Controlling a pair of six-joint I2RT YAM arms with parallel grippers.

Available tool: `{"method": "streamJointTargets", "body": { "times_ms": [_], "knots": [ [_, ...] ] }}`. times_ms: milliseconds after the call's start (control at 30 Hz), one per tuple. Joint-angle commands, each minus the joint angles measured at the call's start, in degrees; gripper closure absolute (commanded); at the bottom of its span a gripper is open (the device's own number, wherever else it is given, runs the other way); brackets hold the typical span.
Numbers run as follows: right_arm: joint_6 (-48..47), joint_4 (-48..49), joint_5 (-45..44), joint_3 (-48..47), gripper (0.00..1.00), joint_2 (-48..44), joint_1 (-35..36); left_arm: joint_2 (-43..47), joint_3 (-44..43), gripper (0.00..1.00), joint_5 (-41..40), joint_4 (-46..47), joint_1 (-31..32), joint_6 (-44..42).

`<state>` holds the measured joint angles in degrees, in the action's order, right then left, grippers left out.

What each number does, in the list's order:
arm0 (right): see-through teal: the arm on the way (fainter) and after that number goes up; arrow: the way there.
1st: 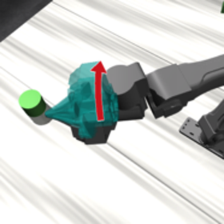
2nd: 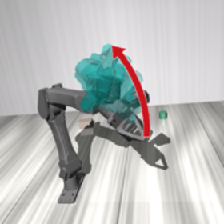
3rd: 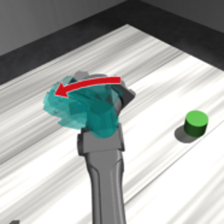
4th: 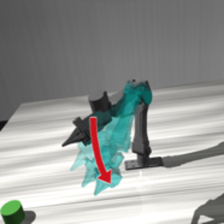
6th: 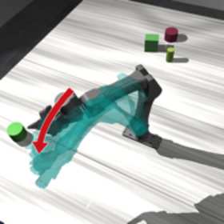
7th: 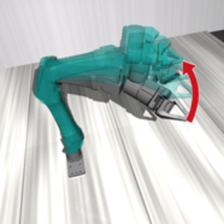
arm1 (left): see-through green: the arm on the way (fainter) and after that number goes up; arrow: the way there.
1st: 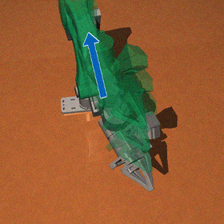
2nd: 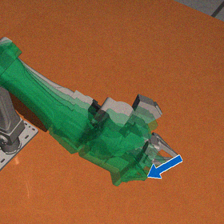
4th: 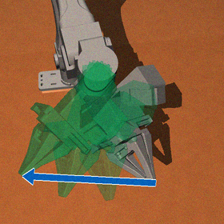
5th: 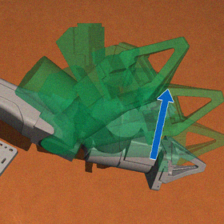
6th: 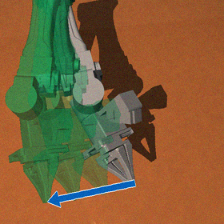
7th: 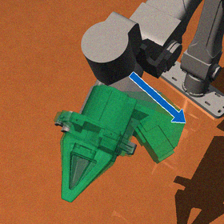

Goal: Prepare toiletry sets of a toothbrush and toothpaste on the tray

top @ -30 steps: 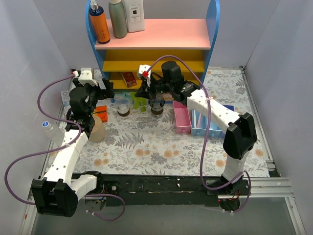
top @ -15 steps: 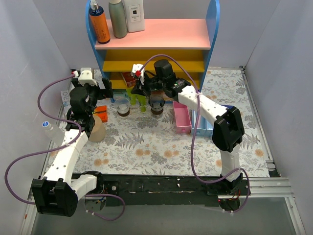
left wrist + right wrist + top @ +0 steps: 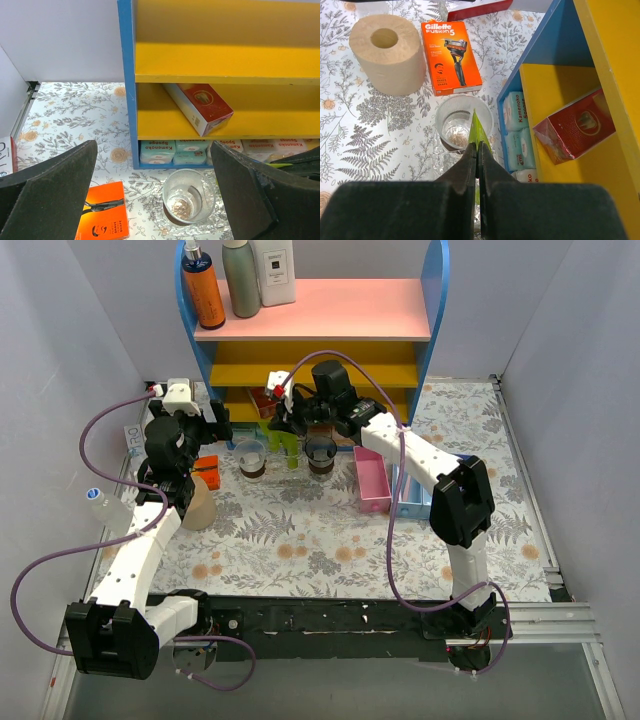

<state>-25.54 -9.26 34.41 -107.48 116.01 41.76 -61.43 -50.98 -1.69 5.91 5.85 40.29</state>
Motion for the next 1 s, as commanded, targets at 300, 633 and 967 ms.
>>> {"method": "streamJointTargets", "body": {
  "times_ms": [300, 633, 967],
  "knots": [
    [-1.35, -0.59, 0.22, -4.93, 0.99, 2.56, 0.17, 0.17, 0.27, 0.02, 0.38, -0.46, 0.22, -0.83],
    [-1.35, -0.32, -0.05, -5.19, 0.99, 3.79, 0.25, 0.17, 0.27, 0.02, 0.29, -0.46, 0.31, -1.01],
    [-0.74, 0.12, 0.39, -6.95, 0.99, 6.07, 0.17, -0.18, 0.27, 0.02, 0.46, -0.46, 0.31, -1.18]
  ]
}}
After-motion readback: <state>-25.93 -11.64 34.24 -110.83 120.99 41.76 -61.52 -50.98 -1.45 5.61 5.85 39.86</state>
